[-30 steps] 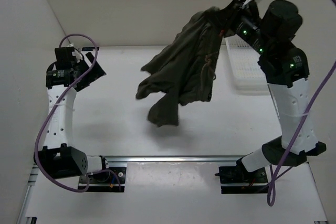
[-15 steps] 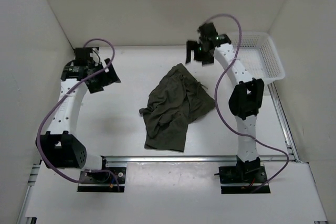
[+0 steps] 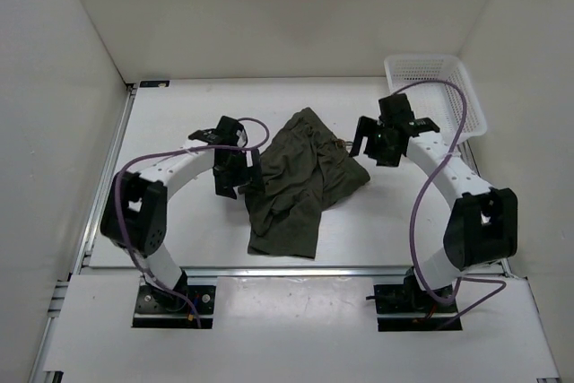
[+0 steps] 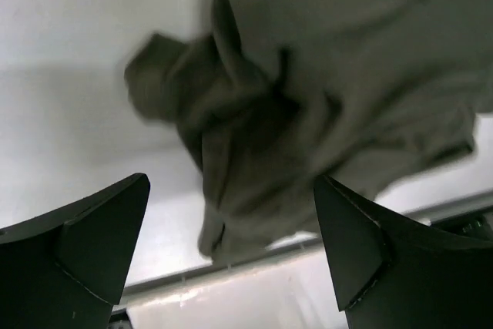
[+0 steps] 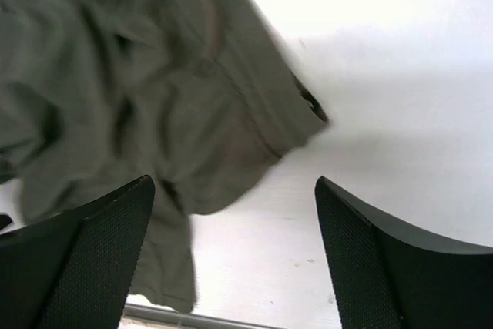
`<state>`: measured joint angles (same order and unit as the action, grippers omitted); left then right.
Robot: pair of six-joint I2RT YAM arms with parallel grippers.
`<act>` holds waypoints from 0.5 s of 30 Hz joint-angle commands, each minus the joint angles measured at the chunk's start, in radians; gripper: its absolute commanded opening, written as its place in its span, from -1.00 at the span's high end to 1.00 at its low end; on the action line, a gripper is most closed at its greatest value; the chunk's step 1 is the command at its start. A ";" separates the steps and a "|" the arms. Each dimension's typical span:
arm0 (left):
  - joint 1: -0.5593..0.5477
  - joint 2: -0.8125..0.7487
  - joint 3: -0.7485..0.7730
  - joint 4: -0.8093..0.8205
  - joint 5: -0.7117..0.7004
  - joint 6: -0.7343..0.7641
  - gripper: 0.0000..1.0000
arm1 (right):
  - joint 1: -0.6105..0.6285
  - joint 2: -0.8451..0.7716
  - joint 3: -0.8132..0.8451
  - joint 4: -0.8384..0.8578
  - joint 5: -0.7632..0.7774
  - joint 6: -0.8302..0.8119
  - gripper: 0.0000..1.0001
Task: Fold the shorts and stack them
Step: Flatten the shorts out
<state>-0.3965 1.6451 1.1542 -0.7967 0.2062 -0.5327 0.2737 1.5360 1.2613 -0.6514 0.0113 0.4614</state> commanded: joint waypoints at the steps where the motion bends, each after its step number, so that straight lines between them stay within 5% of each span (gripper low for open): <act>1: -0.002 0.073 0.062 0.062 -0.011 -0.026 -1.00 | -0.069 0.041 -0.115 0.068 -0.080 0.057 -0.72; 3: -0.002 0.143 0.116 0.062 -0.011 -0.001 -0.88 | -0.129 0.088 -0.161 0.125 -0.163 0.072 -0.69; 5: 0.008 0.177 0.148 0.062 -0.002 0.008 -0.42 | -0.152 0.121 -0.172 0.162 -0.249 0.083 -0.67; 6: 0.018 0.195 0.172 0.062 -0.002 0.019 -0.05 | -0.153 0.142 -0.172 0.186 -0.264 0.083 -0.64; 7: 0.018 0.196 0.183 0.062 0.007 0.019 0.79 | -0.153 0.142 -0.172 0.202 -0.281 0.083 -0.61; 15: 0.096 0.105 0.263 -0.027 -0.057 0.010 0.79 | -0.142 0.236 -0.132 0.255 -0.356 0.111 -0.30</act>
<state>-0.3443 1.8488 1.3518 -0.7940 0.1875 -0.5274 0.1219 1.7302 1.0901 -0.4545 -0.2718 0.5522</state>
